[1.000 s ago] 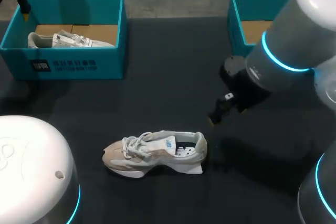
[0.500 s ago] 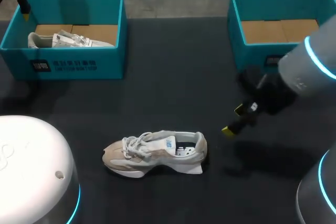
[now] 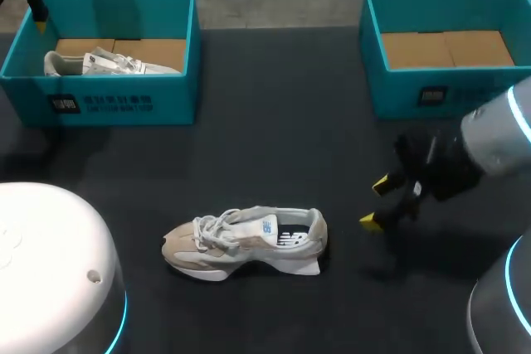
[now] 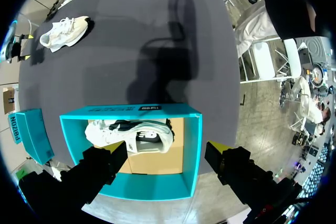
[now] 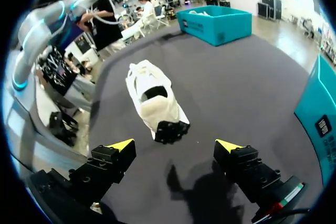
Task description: Take the shoe out of the shoebox, open the shoe tongue, remove and reinsert the insole, then place the shoe into the shoebox
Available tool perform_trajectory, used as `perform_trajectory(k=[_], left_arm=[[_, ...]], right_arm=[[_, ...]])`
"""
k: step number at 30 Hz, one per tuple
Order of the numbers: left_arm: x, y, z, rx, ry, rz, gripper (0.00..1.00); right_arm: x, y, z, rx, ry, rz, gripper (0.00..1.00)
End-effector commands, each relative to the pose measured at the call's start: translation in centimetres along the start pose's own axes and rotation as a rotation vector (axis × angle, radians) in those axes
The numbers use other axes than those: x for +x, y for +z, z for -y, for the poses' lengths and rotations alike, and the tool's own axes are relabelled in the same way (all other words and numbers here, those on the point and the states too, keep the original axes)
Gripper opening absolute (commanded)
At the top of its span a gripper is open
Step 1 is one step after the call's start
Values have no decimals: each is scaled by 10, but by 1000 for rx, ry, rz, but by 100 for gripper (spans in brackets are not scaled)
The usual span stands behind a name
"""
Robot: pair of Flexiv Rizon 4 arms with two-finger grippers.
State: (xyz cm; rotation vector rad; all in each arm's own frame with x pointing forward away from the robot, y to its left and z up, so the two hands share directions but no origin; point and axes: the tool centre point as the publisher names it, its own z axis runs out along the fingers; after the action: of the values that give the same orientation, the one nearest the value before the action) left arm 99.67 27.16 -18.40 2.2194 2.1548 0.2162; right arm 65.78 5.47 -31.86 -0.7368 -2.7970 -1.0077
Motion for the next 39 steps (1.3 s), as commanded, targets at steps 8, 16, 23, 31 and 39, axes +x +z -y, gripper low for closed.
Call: perform_trajectory(k=[8,16,23,31,39], left_arm=[[0,0,1,-1,0,-3,100],[0,0,1,-1,0,-3,100],[0,0,1,-1,0,-3,100],[0,0,1,-1,0,-3,100],[0,0,1,-1,0,-3,100]], right_arm=[[10,19,14,-271,-154,11,100],[10,19,14,-271,-154,11,100],[1,26,31,-364,-172,-8,100],[-18,34,63,-468,-222,-6,100],[-22,40,64,-480,-284,21,100]])
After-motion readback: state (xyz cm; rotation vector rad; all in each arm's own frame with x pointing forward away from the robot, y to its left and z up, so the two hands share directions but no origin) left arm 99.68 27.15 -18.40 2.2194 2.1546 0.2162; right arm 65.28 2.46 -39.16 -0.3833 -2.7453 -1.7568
